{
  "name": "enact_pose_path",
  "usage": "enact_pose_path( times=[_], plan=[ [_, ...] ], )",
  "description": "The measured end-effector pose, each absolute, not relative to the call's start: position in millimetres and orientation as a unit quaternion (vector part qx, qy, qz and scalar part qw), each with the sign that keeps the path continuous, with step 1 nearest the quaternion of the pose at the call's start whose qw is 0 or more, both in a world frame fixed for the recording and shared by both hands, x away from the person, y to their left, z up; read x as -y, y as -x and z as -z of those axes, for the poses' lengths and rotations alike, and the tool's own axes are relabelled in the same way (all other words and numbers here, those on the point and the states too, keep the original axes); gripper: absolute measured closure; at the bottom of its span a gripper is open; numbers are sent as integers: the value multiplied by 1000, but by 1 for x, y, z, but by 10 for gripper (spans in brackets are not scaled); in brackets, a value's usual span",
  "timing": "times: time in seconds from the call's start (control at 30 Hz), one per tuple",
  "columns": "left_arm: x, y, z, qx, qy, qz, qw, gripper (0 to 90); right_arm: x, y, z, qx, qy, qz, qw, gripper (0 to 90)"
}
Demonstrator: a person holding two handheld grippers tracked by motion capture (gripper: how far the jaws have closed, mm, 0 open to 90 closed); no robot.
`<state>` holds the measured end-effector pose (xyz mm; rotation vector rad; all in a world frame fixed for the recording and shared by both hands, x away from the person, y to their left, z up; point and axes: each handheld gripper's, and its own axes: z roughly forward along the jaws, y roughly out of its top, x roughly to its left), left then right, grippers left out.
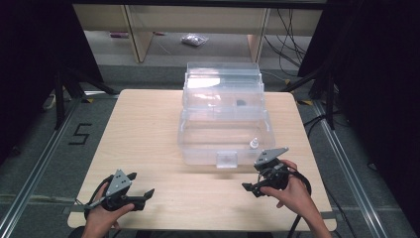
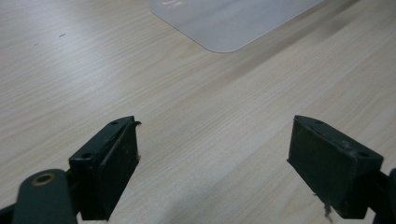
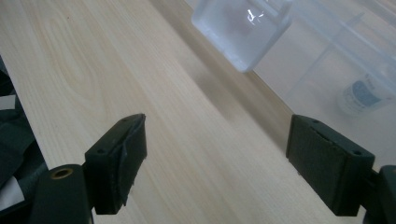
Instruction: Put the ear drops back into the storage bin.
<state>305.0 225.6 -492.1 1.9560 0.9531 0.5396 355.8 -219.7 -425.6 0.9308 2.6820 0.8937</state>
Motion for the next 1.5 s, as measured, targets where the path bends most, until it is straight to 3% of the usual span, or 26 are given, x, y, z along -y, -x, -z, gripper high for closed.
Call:
enact_pose_path(
  times=[0.43,1.17,1.3,1.37,1.5],
  plan=[
    [-226,-304,491,-384,-786,-218,433,155,223,-350,441,-894,-299,-317,99,204],
    [-226,-305,492,-382,-786,-216,435,155,234,-334,476,-891,-331,-304,65,201],
    [-226,-305,492,-382,-786,-217,434,155,235,-332,482,-888,-323,-316,88,201],
    [-226,-305,492,-382,-786,-217,434,154,235,-329,481,-883,-338,-317,70,199],
    [-226,-305,492,-382,-787,-216,434,155,240,-327,482,-883,-334,-319,80,193]
  ],
)
